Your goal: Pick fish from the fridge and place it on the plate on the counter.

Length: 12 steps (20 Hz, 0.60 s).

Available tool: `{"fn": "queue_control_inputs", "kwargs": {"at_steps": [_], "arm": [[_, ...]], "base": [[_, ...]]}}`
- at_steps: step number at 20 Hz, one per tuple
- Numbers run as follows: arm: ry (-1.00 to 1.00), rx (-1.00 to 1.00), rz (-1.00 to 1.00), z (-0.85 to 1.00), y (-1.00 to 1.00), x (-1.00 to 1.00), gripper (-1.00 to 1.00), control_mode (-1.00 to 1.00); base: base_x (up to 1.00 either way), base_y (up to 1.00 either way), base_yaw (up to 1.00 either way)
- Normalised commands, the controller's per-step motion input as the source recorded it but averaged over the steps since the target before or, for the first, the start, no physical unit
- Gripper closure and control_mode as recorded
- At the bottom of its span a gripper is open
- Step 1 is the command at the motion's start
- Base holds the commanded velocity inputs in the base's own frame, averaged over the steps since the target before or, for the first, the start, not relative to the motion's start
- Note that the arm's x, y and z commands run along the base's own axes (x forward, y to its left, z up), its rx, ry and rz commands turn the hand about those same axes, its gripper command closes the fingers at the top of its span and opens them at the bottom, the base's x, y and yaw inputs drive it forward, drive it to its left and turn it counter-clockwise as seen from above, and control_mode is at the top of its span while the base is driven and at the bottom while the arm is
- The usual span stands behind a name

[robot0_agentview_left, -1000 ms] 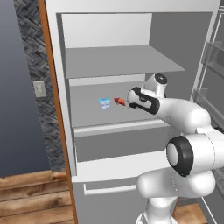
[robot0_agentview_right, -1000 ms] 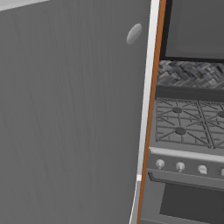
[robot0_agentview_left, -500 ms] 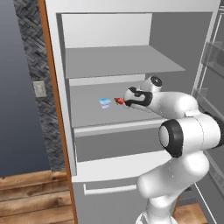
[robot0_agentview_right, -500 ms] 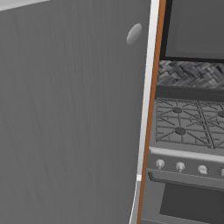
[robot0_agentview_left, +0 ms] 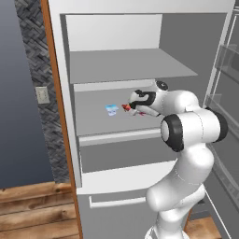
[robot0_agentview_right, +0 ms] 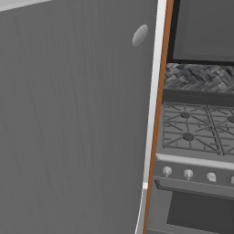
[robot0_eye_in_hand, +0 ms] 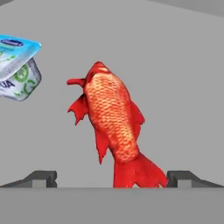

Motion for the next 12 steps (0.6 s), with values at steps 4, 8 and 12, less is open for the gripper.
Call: {"fn": "queue_control_inputs", "kwargs": {"at_steps": [4, 8, 12], "arm": [[0.13, 0.00, 0.05, -0.06, -0.03, 0.40, -1.00, -1.00], [0.03, 0.00, 0.06, -0.10, 0.00, 0.36, -1.00, -1.00], [0.00, 0.00, 0.05, -0.22, 0.00, 0.21, -1.00, -1.00]], "base": [[0.00, 0.00, 0.00], [0.00, 0.00, 0.00], [0.00, 0.00, 0.00]]}}
